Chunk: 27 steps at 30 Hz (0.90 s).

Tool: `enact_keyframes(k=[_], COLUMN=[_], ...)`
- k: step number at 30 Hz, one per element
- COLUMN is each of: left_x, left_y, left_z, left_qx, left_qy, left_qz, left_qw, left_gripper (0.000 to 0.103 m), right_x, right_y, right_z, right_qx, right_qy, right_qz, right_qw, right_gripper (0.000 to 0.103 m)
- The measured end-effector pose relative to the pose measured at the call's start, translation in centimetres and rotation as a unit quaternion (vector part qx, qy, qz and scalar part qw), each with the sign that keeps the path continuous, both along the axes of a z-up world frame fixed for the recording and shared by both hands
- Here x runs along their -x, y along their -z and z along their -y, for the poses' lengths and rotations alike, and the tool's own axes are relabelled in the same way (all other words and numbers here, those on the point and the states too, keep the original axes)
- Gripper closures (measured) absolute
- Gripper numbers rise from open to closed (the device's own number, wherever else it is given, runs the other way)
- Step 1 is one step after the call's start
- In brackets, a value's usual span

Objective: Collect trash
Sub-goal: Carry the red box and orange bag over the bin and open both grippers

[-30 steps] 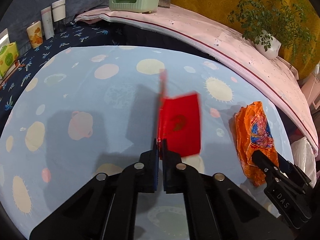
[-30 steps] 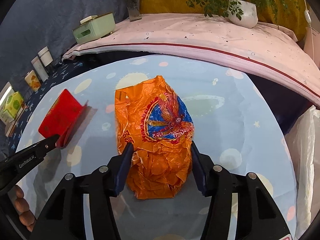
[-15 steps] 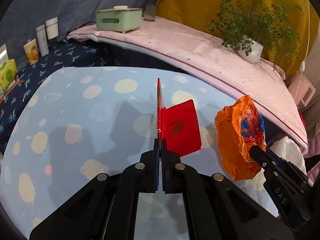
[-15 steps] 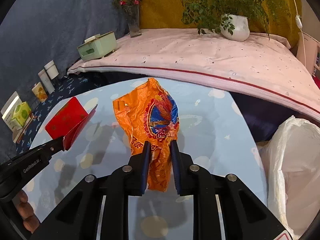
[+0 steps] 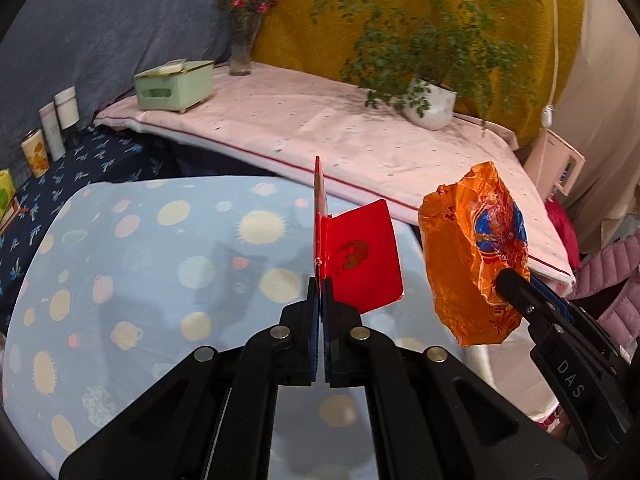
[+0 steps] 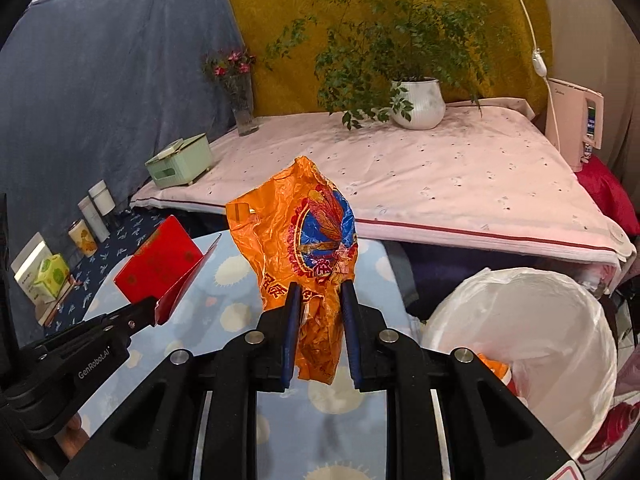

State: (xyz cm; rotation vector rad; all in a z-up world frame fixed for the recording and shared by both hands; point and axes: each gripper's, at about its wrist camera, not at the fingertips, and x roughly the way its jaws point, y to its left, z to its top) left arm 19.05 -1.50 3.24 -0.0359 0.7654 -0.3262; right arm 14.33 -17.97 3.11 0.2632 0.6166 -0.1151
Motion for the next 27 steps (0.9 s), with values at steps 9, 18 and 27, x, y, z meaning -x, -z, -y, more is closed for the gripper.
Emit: enact_keyframes(k=[9,18,27], left_x=[3.4,6.0,7.0], left_y=[-1.6,-1.2,-0.3], left_z=[7.2,13.8,17.5], left_qx=[0.001,0.002,-0.003], left_qy=[0.060,0.117,0.140], left_qz=[0.009,-0.005,-0.014], left_qw=[0.9982,0.9931,0.9901], left_gripper=[0.102,0.102,0.098], right_x=[4.7,8.9,10.8], right_y=[-1.5,-0.7,0.9], right_z=[6.5,12.5,15.6], right_qx=[-0.009,-0.021,-0.026], right_qy=[0.054,0.108,0.133], right_qz=[0.016,0.010,-0.001], right_qw=[0.998,0.994,0.991], right_gripper=[0.084,0.083,0.077])
